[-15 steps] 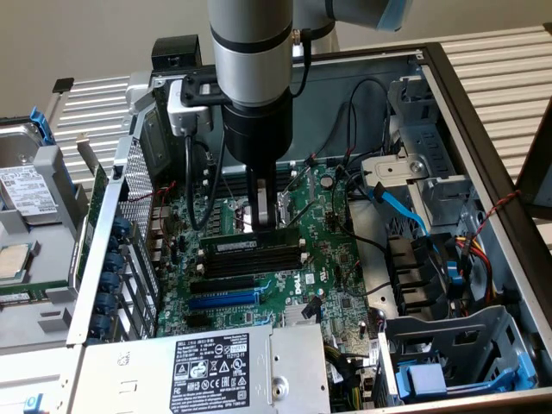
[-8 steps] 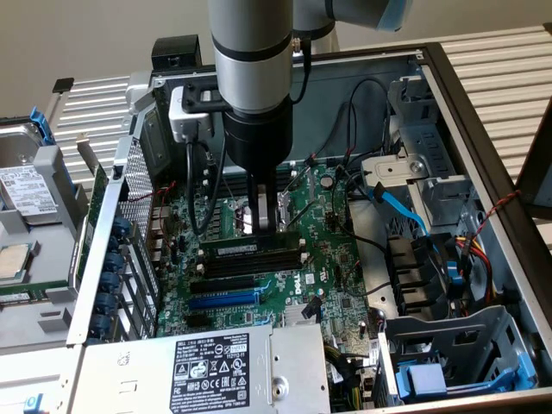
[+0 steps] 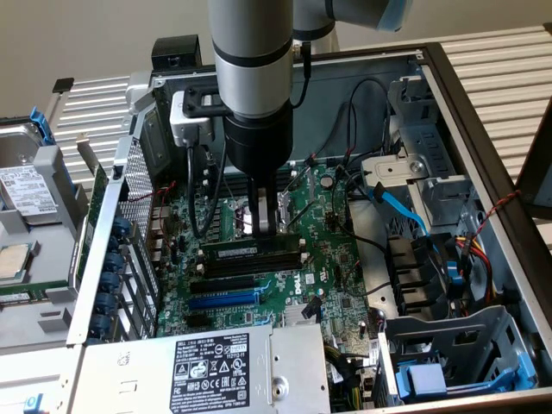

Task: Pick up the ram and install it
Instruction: 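Insert the ram into the slot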

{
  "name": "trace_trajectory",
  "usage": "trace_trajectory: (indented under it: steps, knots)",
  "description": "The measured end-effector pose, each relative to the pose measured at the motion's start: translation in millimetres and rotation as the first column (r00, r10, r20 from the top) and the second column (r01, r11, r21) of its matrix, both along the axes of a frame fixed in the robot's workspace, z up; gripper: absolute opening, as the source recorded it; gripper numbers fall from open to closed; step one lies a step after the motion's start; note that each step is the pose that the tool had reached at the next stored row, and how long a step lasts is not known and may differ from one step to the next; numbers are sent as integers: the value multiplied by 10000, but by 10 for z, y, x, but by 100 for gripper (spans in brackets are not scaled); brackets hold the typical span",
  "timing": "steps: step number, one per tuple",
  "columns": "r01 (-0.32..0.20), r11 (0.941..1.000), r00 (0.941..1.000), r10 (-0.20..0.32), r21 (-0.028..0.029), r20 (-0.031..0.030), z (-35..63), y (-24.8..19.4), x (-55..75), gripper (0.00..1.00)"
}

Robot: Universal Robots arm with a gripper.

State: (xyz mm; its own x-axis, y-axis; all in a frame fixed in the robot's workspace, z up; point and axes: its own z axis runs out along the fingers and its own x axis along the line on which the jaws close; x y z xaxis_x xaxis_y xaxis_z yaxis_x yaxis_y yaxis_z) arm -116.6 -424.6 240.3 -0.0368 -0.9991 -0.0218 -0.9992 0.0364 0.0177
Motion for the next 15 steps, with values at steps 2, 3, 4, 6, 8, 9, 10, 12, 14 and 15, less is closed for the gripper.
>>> trace_trajectory:
  steps: [2,3,4,6,8,9,10,12,14,15]
  knots:
    - [0,10000,10000,0,0,0,-3,-1,0,12]
    - [0,10000,10000,0,2,2,-6,-2,0,12]
    - [1,10000,10000,-1,1,1,-6,-3,0,12]
    - [0,10000,10000,0,1,1,-8,-4,0,12]
    - [0,10000,10000,0,0,1,-10,-4,0,12]
    - [0,10000,10000,0,2,2,-11,-6,0,12]
    - [0,10000,10000,0,2,2,-12,-6,0,12]
    - [0,10000,10000,0,-1,0,-14,-7,0,12]
    - [0,10000,10000,0,1,2,-18,-7,0,12]
    - [7,10000,10000,-7,1,1,-20,-7,-1,12]
